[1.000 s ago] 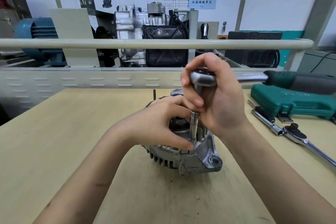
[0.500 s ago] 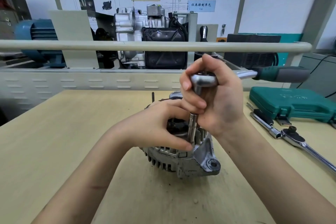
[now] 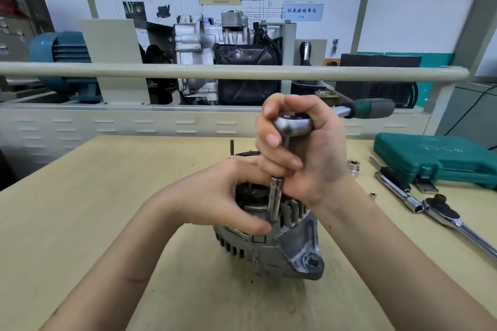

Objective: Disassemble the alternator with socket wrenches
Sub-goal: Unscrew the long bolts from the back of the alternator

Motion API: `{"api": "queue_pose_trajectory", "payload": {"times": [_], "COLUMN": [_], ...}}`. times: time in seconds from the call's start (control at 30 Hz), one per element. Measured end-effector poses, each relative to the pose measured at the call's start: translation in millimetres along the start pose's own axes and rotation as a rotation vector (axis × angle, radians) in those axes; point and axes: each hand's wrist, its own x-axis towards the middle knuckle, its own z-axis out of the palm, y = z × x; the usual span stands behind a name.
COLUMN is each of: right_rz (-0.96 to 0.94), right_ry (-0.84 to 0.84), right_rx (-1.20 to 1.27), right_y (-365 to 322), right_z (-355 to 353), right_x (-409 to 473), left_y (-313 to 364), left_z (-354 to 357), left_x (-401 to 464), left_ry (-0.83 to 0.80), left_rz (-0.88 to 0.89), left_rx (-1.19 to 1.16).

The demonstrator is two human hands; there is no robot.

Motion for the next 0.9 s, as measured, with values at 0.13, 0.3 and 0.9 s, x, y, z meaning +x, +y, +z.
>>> {"api": "queue_pose_trajectory", "payload": {"times": [0.13,0.3,0.9], "right_rz": [0.009,-0.094,-0.528], "right_ry": [0.035,0.133,0.31], "right_rx": [0.006,-0.194,-0.475], "right_y": [-1.0,3.1,14.2], "right_z": [-2.9,-6.3,3.3], "right_x": [0.8,-0.6,-16.1], "left_y": [-0.6,3.5,8.6], "left_z": [-2.3,-11.4,0.0], "left_x": [0.3,-4.9,3.3], "left_ry": [-0.023,0.083,0.259], "left_rz": [-0.049,-0.095,0.116], "left_rx": [-0.028,-0.066,0.009]}}
